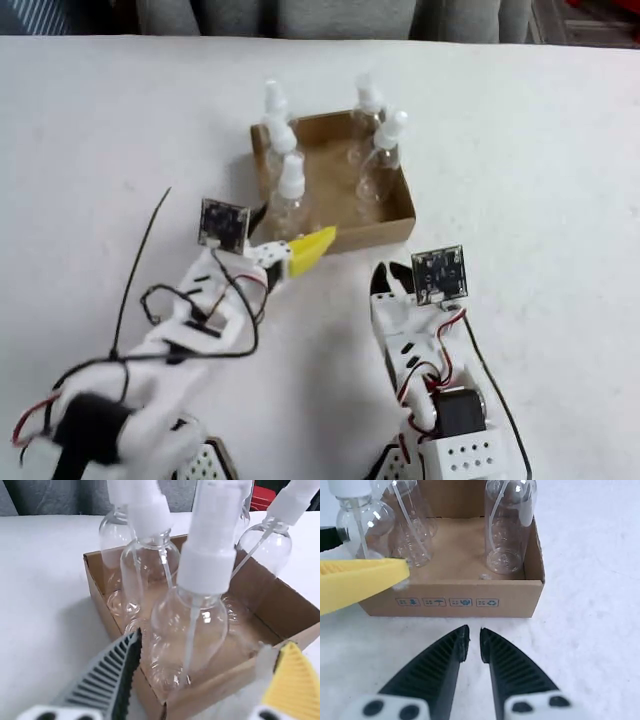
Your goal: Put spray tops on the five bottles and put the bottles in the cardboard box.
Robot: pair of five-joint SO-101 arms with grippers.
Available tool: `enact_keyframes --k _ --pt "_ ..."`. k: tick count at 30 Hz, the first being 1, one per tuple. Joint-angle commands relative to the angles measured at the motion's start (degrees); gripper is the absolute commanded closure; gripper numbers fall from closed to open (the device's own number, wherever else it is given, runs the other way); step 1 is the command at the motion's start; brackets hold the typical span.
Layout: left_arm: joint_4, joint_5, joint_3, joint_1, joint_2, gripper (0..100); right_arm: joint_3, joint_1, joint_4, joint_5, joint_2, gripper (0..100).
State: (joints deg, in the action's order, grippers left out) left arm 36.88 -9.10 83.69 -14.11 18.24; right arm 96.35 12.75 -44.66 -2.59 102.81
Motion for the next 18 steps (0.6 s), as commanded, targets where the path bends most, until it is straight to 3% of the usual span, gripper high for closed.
enact_keyframes --k 1,8,18 --pt "-7.0 -0.2 2.3 0.2 10.2 61 0.5 -1.1 -0.1 -0.7 0.2 98.2" --pt "-15.6 -0.2 12.6 0.5 29.9 61 0.5 -2.8 -0.1 -0.7 0.2 98.2" --pt "-51.3 -0.5 13.4 10.3 54.7 61 0.5 -2.3 -0.1 -0.2 0.1 98.2"
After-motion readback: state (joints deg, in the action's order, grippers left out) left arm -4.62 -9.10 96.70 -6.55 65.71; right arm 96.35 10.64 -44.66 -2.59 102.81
